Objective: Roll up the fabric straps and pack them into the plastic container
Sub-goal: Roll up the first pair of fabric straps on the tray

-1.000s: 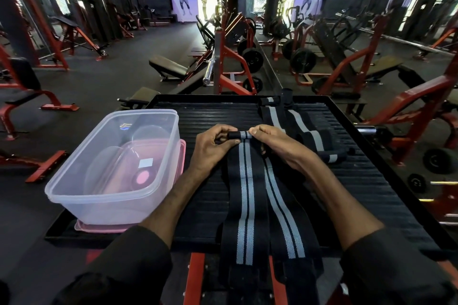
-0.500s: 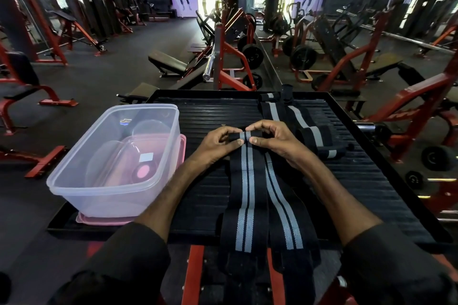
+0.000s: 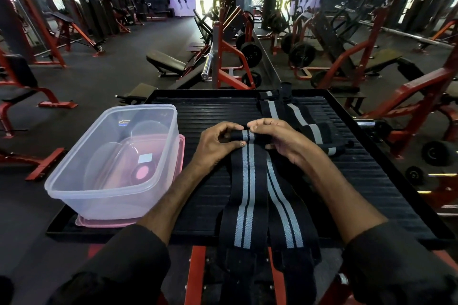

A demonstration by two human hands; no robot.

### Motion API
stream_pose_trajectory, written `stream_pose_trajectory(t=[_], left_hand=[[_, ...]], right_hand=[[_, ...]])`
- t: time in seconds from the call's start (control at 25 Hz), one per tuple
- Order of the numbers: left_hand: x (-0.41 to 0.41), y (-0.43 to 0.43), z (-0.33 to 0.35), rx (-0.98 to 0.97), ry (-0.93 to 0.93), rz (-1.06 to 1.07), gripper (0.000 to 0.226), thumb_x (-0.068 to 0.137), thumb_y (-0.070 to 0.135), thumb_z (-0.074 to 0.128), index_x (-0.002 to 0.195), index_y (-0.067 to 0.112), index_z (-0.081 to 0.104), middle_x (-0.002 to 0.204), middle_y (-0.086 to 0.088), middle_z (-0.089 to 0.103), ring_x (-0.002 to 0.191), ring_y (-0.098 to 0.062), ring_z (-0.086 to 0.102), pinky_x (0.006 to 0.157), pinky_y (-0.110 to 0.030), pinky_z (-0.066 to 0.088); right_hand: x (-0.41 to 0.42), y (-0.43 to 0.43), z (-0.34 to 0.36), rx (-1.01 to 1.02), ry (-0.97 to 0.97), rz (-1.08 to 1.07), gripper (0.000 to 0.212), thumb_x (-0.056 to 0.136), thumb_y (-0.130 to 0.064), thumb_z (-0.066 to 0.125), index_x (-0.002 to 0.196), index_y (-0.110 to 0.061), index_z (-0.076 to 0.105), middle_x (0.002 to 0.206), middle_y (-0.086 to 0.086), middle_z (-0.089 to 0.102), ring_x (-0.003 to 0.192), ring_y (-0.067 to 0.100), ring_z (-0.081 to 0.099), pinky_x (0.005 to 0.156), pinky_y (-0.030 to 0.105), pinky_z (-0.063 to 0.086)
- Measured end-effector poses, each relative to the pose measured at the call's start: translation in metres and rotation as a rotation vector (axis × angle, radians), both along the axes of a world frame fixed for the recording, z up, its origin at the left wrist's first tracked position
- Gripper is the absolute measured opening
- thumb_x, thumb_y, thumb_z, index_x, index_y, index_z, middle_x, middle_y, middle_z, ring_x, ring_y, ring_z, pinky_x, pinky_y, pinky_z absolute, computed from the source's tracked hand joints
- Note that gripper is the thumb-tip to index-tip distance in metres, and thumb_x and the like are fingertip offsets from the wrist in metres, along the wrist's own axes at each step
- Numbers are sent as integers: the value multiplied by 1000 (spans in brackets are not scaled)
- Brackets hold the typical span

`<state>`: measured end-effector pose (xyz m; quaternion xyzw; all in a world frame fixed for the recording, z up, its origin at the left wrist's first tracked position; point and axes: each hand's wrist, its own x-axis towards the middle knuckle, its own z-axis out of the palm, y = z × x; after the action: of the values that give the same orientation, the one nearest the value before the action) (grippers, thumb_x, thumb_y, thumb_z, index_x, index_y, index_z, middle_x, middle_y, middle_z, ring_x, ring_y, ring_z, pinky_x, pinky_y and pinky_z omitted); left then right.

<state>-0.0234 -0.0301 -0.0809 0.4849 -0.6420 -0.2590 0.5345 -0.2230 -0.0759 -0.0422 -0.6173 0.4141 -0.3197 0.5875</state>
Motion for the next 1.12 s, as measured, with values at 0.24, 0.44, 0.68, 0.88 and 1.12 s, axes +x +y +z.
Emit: stream_pose_trajectory(t=[0.24, 0.44, 0.68, 0.88, 1.12], left_hand=[[-4, 0, 2, 9, 135, -17, 37, 77, -2, 81, 109, 12, 70, 108, 3, 73, 103, -4, 69, 92, -22, 53], [-10, 8, 11, 509, 507, -313, 46, 100, 27, 59, 143, 30, 45, 138, -5, 61, 126, -18, 60, 94, -38, 55], [-4, 4, 12, 425, 339, -214, 37, 103, 36, 51, 137, 22, 56, 136, -2, 62, 127, -18, 59, 100, -32, 52], [9, 1, 7, 295, -132, -189, 38, 103, 27, 54, 140, 16, 53, 135, 1, 58, 121, -8, 55, 89, -9, 46], [14, 4, 6, 229, -247, -134, 36, 91, 21, 72, 126, 26, 64, 121, 11, 65, 111, 2, 60, 92, -13, 44]], right_hand=[[-1, 1, -6, -207, 141, 79, 32, 99, -46, 60, 105, -15, 68, 110, 6, 69, 104, 15, 59, 85, 34, 45], [-1, 2, -13, -285, 21, 91, 28, 102, -27, 61, 121, -7, 66, 128, 14, 65, 115, 20, 64, 93, 32, 51], [-3, 3, -11, -292, -18, 130, 28, 100, -22, 65, 125, -10, 66, 130, 11, 67, 122, 22, 63, 101, 35, 51], [-7, 3, -12, -323, -3, 175, 29, 92, -6, 71, 122, -6, 68, 126, 9, 68, 114, 6, 65, 90, 20, 52], [-8, 4, -12, -320, 64, 167, 36, 81, 9, 73, 113, -7, 71, 119, 3, 70, 110, 0, 65, 90, 18, 52]])
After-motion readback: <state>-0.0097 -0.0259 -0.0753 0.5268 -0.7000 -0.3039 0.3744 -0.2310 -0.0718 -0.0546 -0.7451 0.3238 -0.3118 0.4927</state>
